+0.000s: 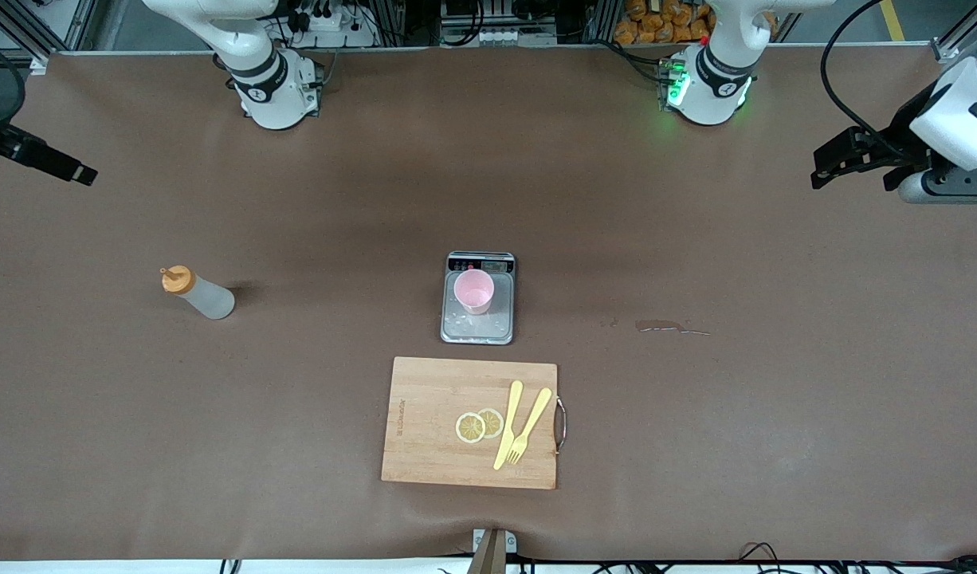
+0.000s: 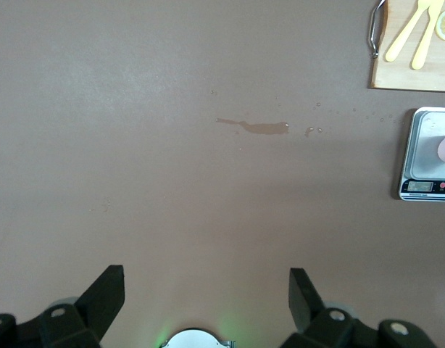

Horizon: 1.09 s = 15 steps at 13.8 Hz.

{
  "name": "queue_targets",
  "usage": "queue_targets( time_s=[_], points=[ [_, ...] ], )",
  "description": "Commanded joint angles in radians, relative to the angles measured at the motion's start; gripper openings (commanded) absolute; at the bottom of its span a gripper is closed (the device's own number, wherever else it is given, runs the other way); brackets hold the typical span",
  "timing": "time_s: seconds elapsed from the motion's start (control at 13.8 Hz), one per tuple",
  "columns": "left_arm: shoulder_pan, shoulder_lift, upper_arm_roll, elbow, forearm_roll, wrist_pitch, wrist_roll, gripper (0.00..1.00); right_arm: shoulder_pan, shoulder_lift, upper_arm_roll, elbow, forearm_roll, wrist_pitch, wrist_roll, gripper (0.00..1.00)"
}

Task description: Add sauce to pink cup with both arms

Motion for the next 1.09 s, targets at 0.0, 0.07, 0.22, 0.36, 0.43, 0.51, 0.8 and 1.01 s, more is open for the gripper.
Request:
queue_targets(
  time_s=[0.0,0.07,0.22,0.36,0.43,0.51,0.8,1.01],
  points=[
    [-0.001,0.003,0.011,0.024,0.007,-0.009,0.009,1.0,0.011,-0.018,0.0,-0.024,-0.018,0.058,-0.013,1.0],
    [-0.003,0.007,0.013,0.024,0.009,-0.006,0.009,1.0,0.011,-0.015,0.003,-0.024,-0.018,0.078,-0.015,1.0],
    [-0.007,0.021,0.005,0.023,0.06,-0.003,0.011,1.0,0.013,-0.014,0.004,-0.024,-0.018,0.1,-0.041,1.0],
    [-0.013,0.026,0.003,0.023,0.065,-0.002,0.011,1.0,0.007,-0.012,0.003,-0.024,-0.018,0.117,-0.131,1.0],
    [-0.012,0.026,0.002,0.023,0.061,-0.002,0.011,1.0,0.005,-0.012,0.001,-0.024,-0.018,0.117,-0.135,1.0],
    [-0.01,0.026,0.002,0.021,0.059,-0.002,0.012,1.0,0.009,-0.012,0.001,-0.025,-0.018,0.117,-0.135,1.0],
    [-0.004,0.023,0.003,0.021,0.056,-0.003,0.058,1.0,0.008,-0.012,0.0,-0.025,-0.018,0.12,-0.135,1.0],
    [-0.004,0.017,0.006,0.023,0.05,-0.003,0.052,1.0,0.01,-0.012,0.001,-0.027,-0.018,0.118,-0.135,1.0]
  ],
)
